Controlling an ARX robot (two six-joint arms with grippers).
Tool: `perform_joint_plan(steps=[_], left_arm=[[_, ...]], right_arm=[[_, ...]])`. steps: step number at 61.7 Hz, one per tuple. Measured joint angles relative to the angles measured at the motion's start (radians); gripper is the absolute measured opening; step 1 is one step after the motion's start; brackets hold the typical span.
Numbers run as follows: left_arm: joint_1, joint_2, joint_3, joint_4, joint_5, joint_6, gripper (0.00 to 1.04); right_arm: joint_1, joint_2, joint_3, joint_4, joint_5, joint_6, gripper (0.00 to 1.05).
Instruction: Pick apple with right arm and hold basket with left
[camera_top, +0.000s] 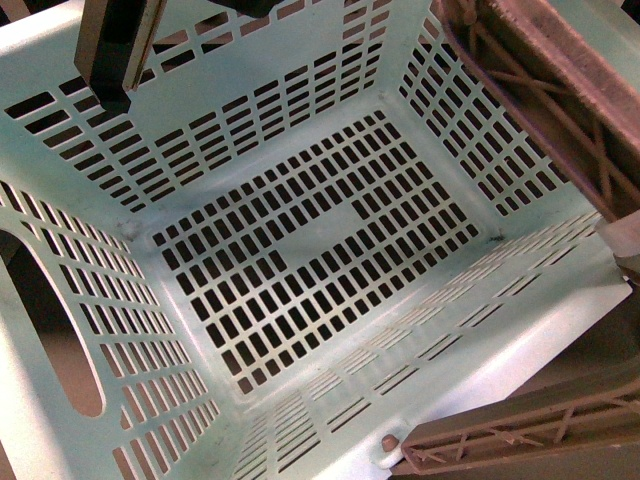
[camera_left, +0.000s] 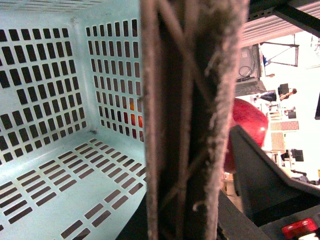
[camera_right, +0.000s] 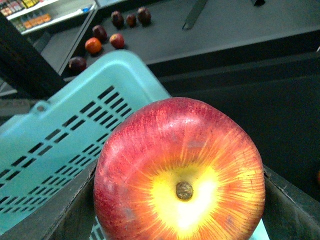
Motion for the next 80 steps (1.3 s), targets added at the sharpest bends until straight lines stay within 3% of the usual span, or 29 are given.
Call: perform_joint_plan(steps=[12, 21, 28, 34, 38, 47, 50, 53, 57, 63, 80], left_arm=[[0.000, 0.000, 0.000, 0.000, 0.000, 0.000, 0.07], [0.000, 0.000, 0.000, 0.000, 0.000, 0.000, 0.07], [0.000, 0.000, 0.000, 0.000, 0.000, 0.000, 0.07], [0.000, 0.005, 0.000, -0.001, 0.010, 0.002, 0.07], [0.000, 0.007, 0.000, -0.001, 0.001, -0.003, 0.07], [0.000, 0.007, 0.000, -0.001, -0.008, 0.004, 0.07], [0.000, 0.007, 0.000, -0.001, -0.005, 0.003, 0.07], [0.000, 0.007, 0.000, -0.001, 0.002, 0.002, 0.07], [0.000, 0.007, 0.000, 0.000, 0.004, 0.002, 0.07], [0.000, 0.007, 0.000, 0.000, 0.003, -0.004, 0.07], [0.000, 0.007, 0.000, 0.000, -0.002, -0.001, 0.07]], right_arm=[[0.113, 0.042, -0.016, 0.010, 0.043, 0.032, 0.79], [0.134, 0.053, -0.018, 0.005, 0.077, 0.055, 0.97], [0.130, 0.027, -0.018, -0.023, 0.121, 0.069, 0.96], [0.117, -0.034, -0.018, -0.082, 0.199, 0.084, 0.96], [0.114, -0.114, -0.024, -0.161, 0.303, 0.105, 0.96], [0.168, -0.251, -0.076, -0.286, 0.486, 0.125, 0.95], [0.160, -0.288, -0.142, -0.154, 0.428, 0.060, 0.89], [0.126, -0.344, -0.259, 0.072, 0.341, -0.078, 0.77], [0.085, -0.389, -0.324, 0.195, 0.292, -0.181, 0.66], [0.014, -0.465, -0.392, 0.212, 0.225, -0.267, 0.47], [-0.112, -0.602, -0.489, 0.169, 0.100, -0.314, 0.02]])
